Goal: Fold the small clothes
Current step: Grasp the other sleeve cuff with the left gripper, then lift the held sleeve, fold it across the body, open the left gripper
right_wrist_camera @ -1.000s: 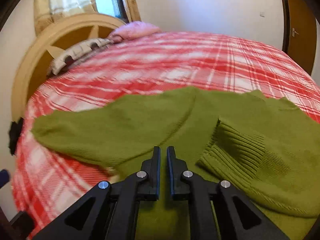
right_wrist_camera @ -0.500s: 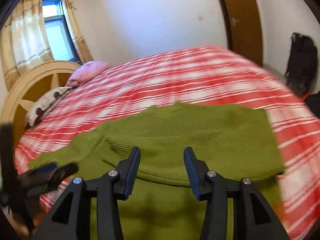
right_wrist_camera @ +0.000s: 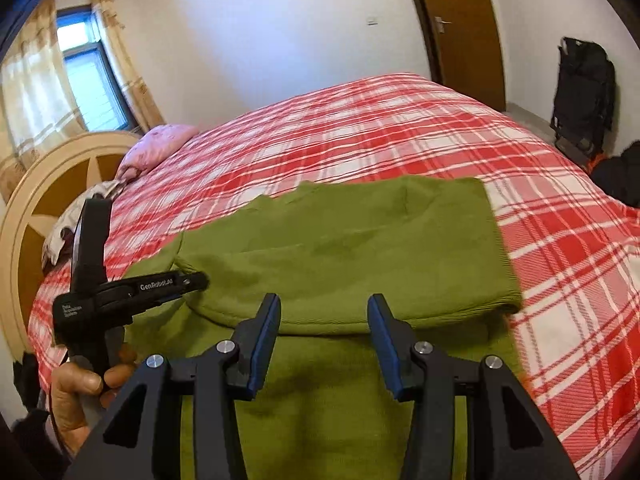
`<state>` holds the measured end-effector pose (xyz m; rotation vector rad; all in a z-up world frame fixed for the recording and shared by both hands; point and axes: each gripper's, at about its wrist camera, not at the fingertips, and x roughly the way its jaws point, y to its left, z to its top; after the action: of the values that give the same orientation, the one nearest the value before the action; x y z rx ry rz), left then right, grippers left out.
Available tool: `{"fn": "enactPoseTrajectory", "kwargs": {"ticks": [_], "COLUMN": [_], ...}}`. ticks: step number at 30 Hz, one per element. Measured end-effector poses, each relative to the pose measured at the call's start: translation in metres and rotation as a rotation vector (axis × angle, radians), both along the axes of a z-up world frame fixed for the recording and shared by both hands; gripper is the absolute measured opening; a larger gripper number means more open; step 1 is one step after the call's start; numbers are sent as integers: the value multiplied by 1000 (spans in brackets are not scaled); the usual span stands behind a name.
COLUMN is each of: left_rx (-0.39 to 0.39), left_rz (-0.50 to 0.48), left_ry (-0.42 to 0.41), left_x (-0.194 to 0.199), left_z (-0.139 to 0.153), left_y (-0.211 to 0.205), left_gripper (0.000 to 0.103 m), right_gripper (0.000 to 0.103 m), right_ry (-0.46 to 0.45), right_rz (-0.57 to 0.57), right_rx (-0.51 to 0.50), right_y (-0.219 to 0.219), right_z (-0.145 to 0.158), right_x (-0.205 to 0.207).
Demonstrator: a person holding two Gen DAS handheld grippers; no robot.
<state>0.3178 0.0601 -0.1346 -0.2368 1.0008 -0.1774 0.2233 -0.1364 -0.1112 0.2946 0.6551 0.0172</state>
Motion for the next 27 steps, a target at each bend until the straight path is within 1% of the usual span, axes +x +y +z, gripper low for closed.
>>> {"fn": "enactPoseTrajectory", "kwargs": {"ticks": [1, 2, 3, 4, 5, 9, 11, 14, 16, 17, 19, 20, 21, 23, 25, 26, 27], "left_rx": [13, 15, -1, -6, 0, 38, 56, 111, 154, 164, 172, 186, 190, 197, 209, 220, 228], "left_rz": [12, 22, 21, 26, 37, 87, 106, 130, 143, 148, 150, 144, 140, 146, 156, 167, 180], "left_ry": [0, -1, -6, -18, -46, -127, -127, -93, -56, -60, -83, -80, -73, -90, -160, -190, -209], "left_x": [1, 2, 2, 1, -3, -8, -7, -4, 0, -1, -3, -3, -3, -7, -21, -29, -37], "left_z": [1, 2, 4, 7, 13, 31, 29, 14, 0, -4, -2, 1, 4, 13, 30, 38, 43], "left_y": [1, 2, 4, 6, 9, 21, 31, 36, 36, 36, 35, 33, 34, 37, 51, 62, 70], "left_gripper": [16, 12, 10, 10, 9, 9, 9, 9, 16, 18, 20, 30, 45, 57, 63, 72, 84], "right_gripper": [47, 47, 47, 47, 47, 47, 47, 47, 47, 47, 47, 47, 47, 47, 47, 47, 47], "right_ry": [0, -2, -4, -5, -3, 8, 11, 17, 22, 17, 5, 4, 6, 20, 70, 96, 121], "right_rz": [-19, -41, -57, -76, -94, -140, -156, -173, -179, -186, -182, -165, -157, -141, -136, -133, -132], "right_rx": [7, 11, 14, 16, 17, 29, 40, 55, 61, 65, 54, 35, 22, -14, -24, -15, -12], "right_y": [-6, -14, -20, -27, -34, -53, -61, -69, -73, -75, -74, -72, -71, -70, -72, -73, -74], "right_z": [1, 1, 2, 2, 2, -1, -3, -4, -1, 2, 7, 9, 9, 3, -10, -19, -26], "right_x": [-2, -4, -5, -7, -9, -14, -15, -11, -6, -2, 8, 18, 26, 48, 65, 73, 79]}}
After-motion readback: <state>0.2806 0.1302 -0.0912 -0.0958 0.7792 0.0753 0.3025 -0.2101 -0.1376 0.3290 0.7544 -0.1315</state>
